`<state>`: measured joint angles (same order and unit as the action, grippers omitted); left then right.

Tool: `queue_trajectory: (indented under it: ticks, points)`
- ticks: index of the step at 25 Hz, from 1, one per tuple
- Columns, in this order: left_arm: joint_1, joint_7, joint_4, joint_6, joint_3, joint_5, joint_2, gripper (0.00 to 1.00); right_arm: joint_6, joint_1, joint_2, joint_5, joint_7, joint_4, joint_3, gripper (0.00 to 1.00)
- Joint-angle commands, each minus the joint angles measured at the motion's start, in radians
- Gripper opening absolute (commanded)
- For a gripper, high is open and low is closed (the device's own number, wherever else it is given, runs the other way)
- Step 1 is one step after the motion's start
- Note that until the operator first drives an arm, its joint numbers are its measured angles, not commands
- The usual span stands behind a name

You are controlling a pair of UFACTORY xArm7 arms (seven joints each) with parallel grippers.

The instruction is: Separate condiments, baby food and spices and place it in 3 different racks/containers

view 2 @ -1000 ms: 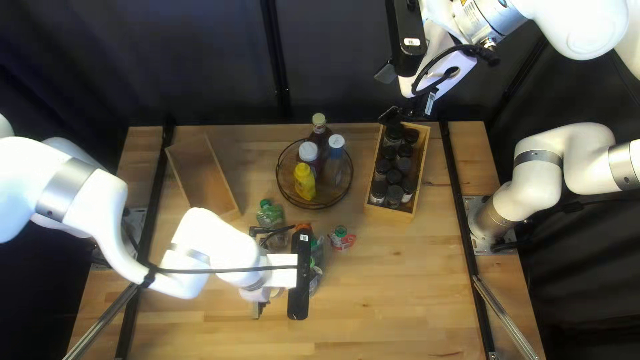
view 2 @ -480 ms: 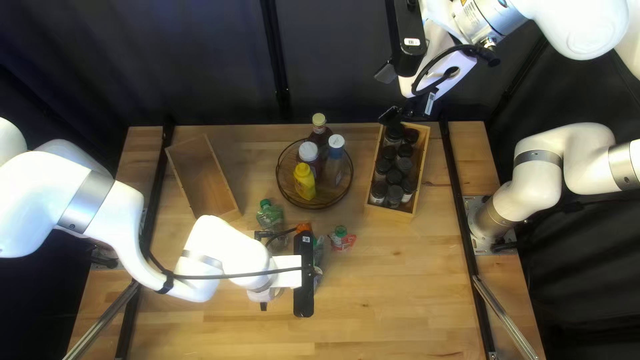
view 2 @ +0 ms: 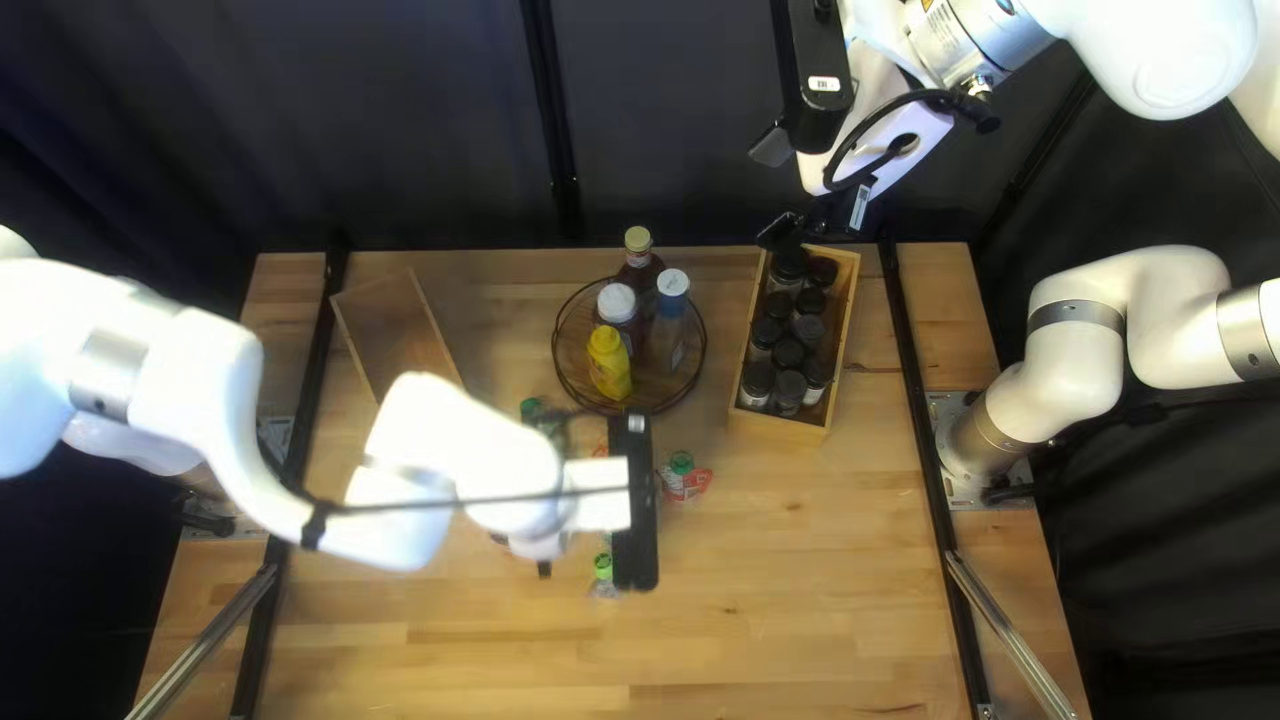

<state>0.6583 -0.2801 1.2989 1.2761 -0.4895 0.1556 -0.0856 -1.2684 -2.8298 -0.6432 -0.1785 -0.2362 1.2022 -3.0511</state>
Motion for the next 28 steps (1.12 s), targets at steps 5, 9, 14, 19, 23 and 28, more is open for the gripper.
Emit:
queue_trajectory:
  ticks: [5,9,14,19,23,28]
  points:
    - [-0.110,0.052,-0.105,-0.090,-0.108,0.046,0.057,0.00,0.000,0.000,0.000,0.000,0.000,0.000,0.000,1.00]
    - [-0.162,0.064,-0.125,-0.141,-0.156,0.037,0.034,0.00,0.000,0.000,0.000,0.000,0.000,0.000,0.000,1.00]
    - [-0.217,0.081,-0.116,-0.194,-0.191,-0.004,-0.046,0.00,0.000,0.000,0.000,0.000,0.000,0.000,0.000,1.00]
    - [-0.254,0.120,-0.108,-0.235,-0.203,-0.045,-0.081,0.00,0.000,0.000,0.000,0.000,0.000,0.000,0.000,1.00]
    - [-0.274,0.145,-0.084,-0.250,-0.200,-0.086,-0.110,0.00,0.000,0.000,0.000,0.000,0.000,0.000,0.000,1.00]
    - [-0.290,0.170,-0.066,-0.271,-0.189,-0.135,-0.146,0.00,0.000,0.000,0.000,0.000,0.000,0.000,0.000,1.00]
